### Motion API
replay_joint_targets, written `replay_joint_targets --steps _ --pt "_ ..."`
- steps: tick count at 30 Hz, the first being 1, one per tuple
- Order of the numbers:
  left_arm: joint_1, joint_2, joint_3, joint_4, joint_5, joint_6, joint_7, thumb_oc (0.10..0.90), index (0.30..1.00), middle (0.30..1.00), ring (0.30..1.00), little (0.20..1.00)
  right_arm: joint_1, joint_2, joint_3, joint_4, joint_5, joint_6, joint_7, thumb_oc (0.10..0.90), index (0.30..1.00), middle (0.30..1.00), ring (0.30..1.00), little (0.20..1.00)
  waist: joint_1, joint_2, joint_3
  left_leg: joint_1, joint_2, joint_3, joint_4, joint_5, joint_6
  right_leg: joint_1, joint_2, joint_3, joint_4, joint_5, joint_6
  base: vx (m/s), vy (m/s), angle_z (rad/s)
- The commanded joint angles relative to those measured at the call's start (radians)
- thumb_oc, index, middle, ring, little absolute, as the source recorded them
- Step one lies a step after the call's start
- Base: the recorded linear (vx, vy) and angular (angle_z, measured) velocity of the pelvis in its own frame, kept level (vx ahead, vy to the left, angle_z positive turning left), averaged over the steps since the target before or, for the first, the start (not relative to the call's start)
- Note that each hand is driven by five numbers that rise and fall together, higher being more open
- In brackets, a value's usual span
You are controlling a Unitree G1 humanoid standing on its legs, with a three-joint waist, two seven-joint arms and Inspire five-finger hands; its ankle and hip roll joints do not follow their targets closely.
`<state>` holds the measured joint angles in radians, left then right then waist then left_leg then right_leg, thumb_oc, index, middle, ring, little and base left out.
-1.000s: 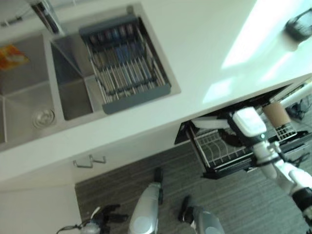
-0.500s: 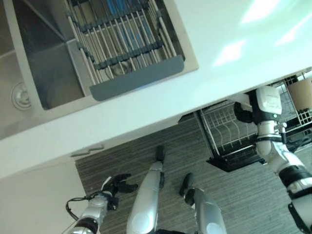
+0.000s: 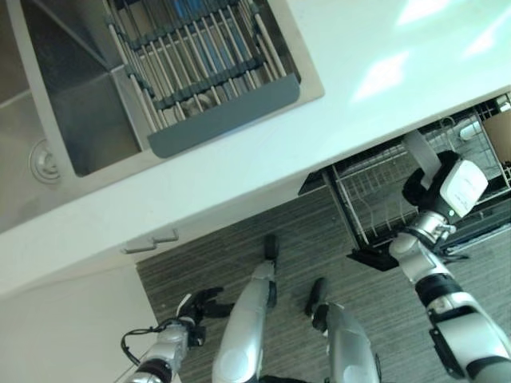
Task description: Place the dishes in the dishwasher.
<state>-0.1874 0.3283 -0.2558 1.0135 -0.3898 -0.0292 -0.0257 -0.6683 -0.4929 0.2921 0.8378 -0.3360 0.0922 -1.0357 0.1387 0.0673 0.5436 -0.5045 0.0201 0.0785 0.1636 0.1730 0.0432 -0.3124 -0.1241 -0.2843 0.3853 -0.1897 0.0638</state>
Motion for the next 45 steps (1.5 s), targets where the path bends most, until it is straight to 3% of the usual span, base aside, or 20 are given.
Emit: replay_joint_targets --steps 1,2,3,4,6,7,8,9,11,14,16,20,23,28,29,33,34,38,42,45 --pt "0.015 -0.025 -0.035 0.026 -0.017 -0.006 0.026 0.800 0.900 0.900 0.900 0.900 -0.068 -0.141 0.060 -0.034 -0.187 0.016 0.026 0.400 0.300 0.300 0.300 0.300 -0.015 0.042 -0.024 0.013 0.028 -0.053 0.136 -0.284 -0.041 -0.064 0.009 -0.005 -0.085 0.046 -0.017 0.00 0.000 0.00" --pt "0.015 -0.023 -0.033 0.025 -0.014 -0.003 0.025 0.800 0.900 0.900 0.900 0.900 -0.071 -0.142 0.074 -0.032 -0.195 0.010 0.062 0.400 0.300 0.300 0.300 0.300 -0.014 0.042 -0.024 0.012 0.028 -0.053 0.136 -0.283 -0.041 -0.065 0.009 -0.007 -0.085 0.046 -0.017 0.09 -0.035 0.01" --pt "0.021 -0.014 -0.031 0.022 -0.005 0.003 0.021 0.800 0.900 0.900 0.900 0.900 -0.075 -0.140 0.123 -0.018 -0.160 -0.046 0.135 0.400 0.300 0.300 0.300 0.300 -0.008 0.034 -0.024 0.027 0.026 -0.052 0.136 -0.301 -0.047 -0.051 0.006 0.000 -0.085 0.029 -0.008 0.09 -0.079 0.06" --pt "0.023 -0.001 -0.030 0.012 0.008 0.004 0.014 0.800 0.900 0.900 0.900 0.900 -0.096 -0.121 0.179 -0.001 -0.125 -0.135 0.275 0.800 0.900 0.900 0.900 0.900 0.003 0.030 -0.024 0.019 0.027 -0.051 0.136 -0.299 -0.047 -0.059 0.003 -0.007 -0.085 0.032 -0.007 0.09 -0.083 0.06" --pt "0.022 0.011 -0.026 0.000 0.019 0.011 0.007 0.800 0.900 0.900 0.900 0.900 -0.115 -0.104 0.220 0.016 -0.113 -0.164 0.462 0.800 0.900 0.900 0.900 0.900 0.009 0.026 -0.024 0.013 0.027 -0.051 0.136 -0.296 -0.047 -0.064 0.001 -0.010 -0.085 0.035 -0.006 0.01 -0.049 0.05" --pt "0.023 0.014 -0.023 -0.005 0.023 0.014 0.006 0.800 0.900 0.900 0.900 0.900 -0.115 -0.103 0.228 0.018 -0.105 -0.165 0.501 0.800 0.900 0.900 0.900 0.900 0.011 0.026 -0.024 0.012 0.028 -0.050 0.136 -0.296 -0.047 -0.065 0.001 -0.011 -0.085 0.035 -0.007 0.02 -0.085 0.10" --pt "0.020 0.040 -0.022 -0.033 0.031 0.040 0.005 0.800 0.900 0.900 0.900 0.900 -0.120 -0.089 0.269 0.033 0.124 -0.193 0.756 0.800 0.900 0.900 0.900 0.900 0.020 0.016 -0.024 0.007 0.033 -0.051 0.136 -0.293 -0.047 -0.067 0.002 -0.018 -0.085 0.039 -0.008 0.03 -0.122 0.16" --pt "0.024 0.064 -0.010 -0.054 0.042 0.057 -0.002 0.800 0.900 0.900 0.900 0.900 -0.131 -0.086 0.280 0.017 0.197 -0.217 1.015 0.800 0.900 0.900 0.900 0.900 0.027 0.005 -0.024 0.009 0.036 -0.050 0.136 -0.292 -0.047 -0.062 0.003 -0.024 -0.085 0.040 -0.007 0.04 -0.143 0.13" --pt "0.027 0.089 0.002 -0.070 0.055 0.074 -0.008 0.800 0.900 0.900 0.900 0.900 -0.134 -0.093 0.296 -0.003 0.299 -0.172 1.201 0.800 0.900 0.900 0.900 0.900 0.034 -0.008 -0.024 0.013 0.041 -0.051 0.136 -0.289 -0.048 -0.055 0.004 -0.031 -0.085 0.041 -0.006 0.04 -0.106 -0.01" --pt "0.038 0.117 0.013 -0.075 0.076 0.075 -0.017 0.800 0.900 0.900 0.900 0.900 -0.138 -0.094 0.309 -0.006 0.398 -0.121 1.380 0.800 0.900 0.900 0.900 0.900 0.046 -0.021 -0.024 0.025 0.047 -0.051 0.136 -0.288 -0.047 -0.037 0.007 -0.041 -0.085 0.041 -0.008 0.04 -0.096 0.02" --pt "0.041 0.126 0.013 -0.066 0.088 0.071 -0.023 0.800 0.900 0.900 0.900 0.900 -0.143 -0.088 0.302 0.009 0.429 -0.086 1.430 0.800 0.900 0.900 0.900 0.900 0.051 -0.024 -0.024 0.039 0.047 -0.048 0.136 -0.289 -0.045 -0.021 0.007 -0.043 -0.085 0.039 -0.008 0.05 -0.060 0.13" --pt "0.050 0.130 0.020 -0.059 0.092 0.059 -0.033 0.800 0.900 0.900 0.900 0.900 -0.151 -0.082 0.279 0.046 0.380 0.019 1.550 0.800 0.900 0.900 0.900 0.900 0.052 -0.021 -0.024 0.055 0.047 -0.045 0.136 -0.292 -0.042 -0.005 0.011 -0.036 -0.085 0.035 -0.010 0.01 -0.013 0.01" --pt "0.053 0.137 0.020 -0.065 0.095 0.063 -0.031 0.800 0.900 0.900 0.900 0.900 -0.159 -0.092 0.268 0.070 0.301 0.101 1.547 0.800 0.900 0.900 0.900 0.900 0.054 -0.026 -0.024 0.065 0.045 -0.048 0.136 -0.297 -0.038 0.008 0.017 -0.031 -0.085 0.032 -0.011 0.02 -0.061 -0.01" --pt "0.066 0.151 0.029 -0.063 0.099 0.064 -0.027 0.800 0.900 0.900 0.900 0.900 -0.177 -0.125 0.230 0.061 0.390 0.115 1.391 0.800 0.900 0.900 0.900 0.900 0.050 -0.043 -0.024 0.088 0.048 -0.050 0.136 -0.305 -0.039 0.032 0.027 -0.022 -0.085 0.028 -0.013 0.01 -0.069 0.01" --pt "0.079 0.155 0.042 -0.070 0.103 0.075 -0.018 0.800 0.900 0.900 0.900 0.900 -0.170 -0.144 0.190 -0.014 0.476 0.107 1.270 0.800 0.900 0.900 0.900 0.900 0.042 -0.054 -0.024 0.101 0.051 -0.046 0.136 -0.312 -0.039 0.044 0.032 -0.015 -0.085 0.025 -0.012 0.01 -0.068 0.00" --pt "0.111 0.145 0.083 -0.064 0.091 0.075 -0.002 0.800 0.900 0.900 0.900 0.900 -0.087 -0.191 0.060 -0.237 0.593 0.046 1.051 0.800 0.900 0.900 0.900 0.900 0.007 -0.067 -0.024 0.133 0.058 -0.036 0.136 -0.325 -0.038 0.066 0.043 0.009 -0.085 0.020 -0.012 -0.02 0.003 -0.05" --pt "0.129 0.118 0.113 -0.064 0.083 0.072 0.014 0.800 0.900 0.900 0.900 0.900 0.025 -0.197 -0.074 -0.450 0.639 -0.067 0.861 0.800 0.900 0.900 0.900 0.900 -0.032 -0.062 -0.024 0.136 0.063 -0.026 0.136 -0.315 -0.031 0.061 0.052 0.023 -0.085 0.033 -0.020 -0.08 0.073 -0.20" --pt "0.147 0.051 0.142 -0.046 0.078 0.065 0.038 0.800 0.900 0.900 0.900 0.900 0.200 -0.091 -0.215 -0.707 0.783 -0.243 0.813 0.800 0.900 0.900 0.900 0.900 -0.089 -0.041 -0.024 0.180 0.064 -0.012 0.136 -0.331 -0.029 0.090 0.059 0.066 -0.085 0.015 -0.025 -0.03 0.111 -0.26" --pt "0.176 0.012 0.162 -0.011 0.124 0.041 0.027 0.800 0.900 0.900 0.900 0.900 0.335 -0.059 -0.301 -0.830 0.629 -0.477 0.655 0.800 0.900 0.900 0.900 0.900 -0.118 -0.020 -0.038 0.207 0.067 0.001 0.136 -0.336 -0.024 0.121 0.053 0.077 -0.085 0.006 -0.030 0.01 0.050 -0.21" --pt "0.195 -0.016 0.168 0.037 0.155 0.012 0.028 0.800 0.900 0.900 0.900 0.900 0.397 -0.061 -0.374 -0.904 0.517 -0.571 0.517 0.800 0.900 0.900 0.900 0.900 -0.138 -0.008 -0.052 0.234 0.073 0.009 0.136 -0.339 -0.022 0.143 0.053 0.077 -0.068 -0.008 -0.038 0.02 0.054 0.00"
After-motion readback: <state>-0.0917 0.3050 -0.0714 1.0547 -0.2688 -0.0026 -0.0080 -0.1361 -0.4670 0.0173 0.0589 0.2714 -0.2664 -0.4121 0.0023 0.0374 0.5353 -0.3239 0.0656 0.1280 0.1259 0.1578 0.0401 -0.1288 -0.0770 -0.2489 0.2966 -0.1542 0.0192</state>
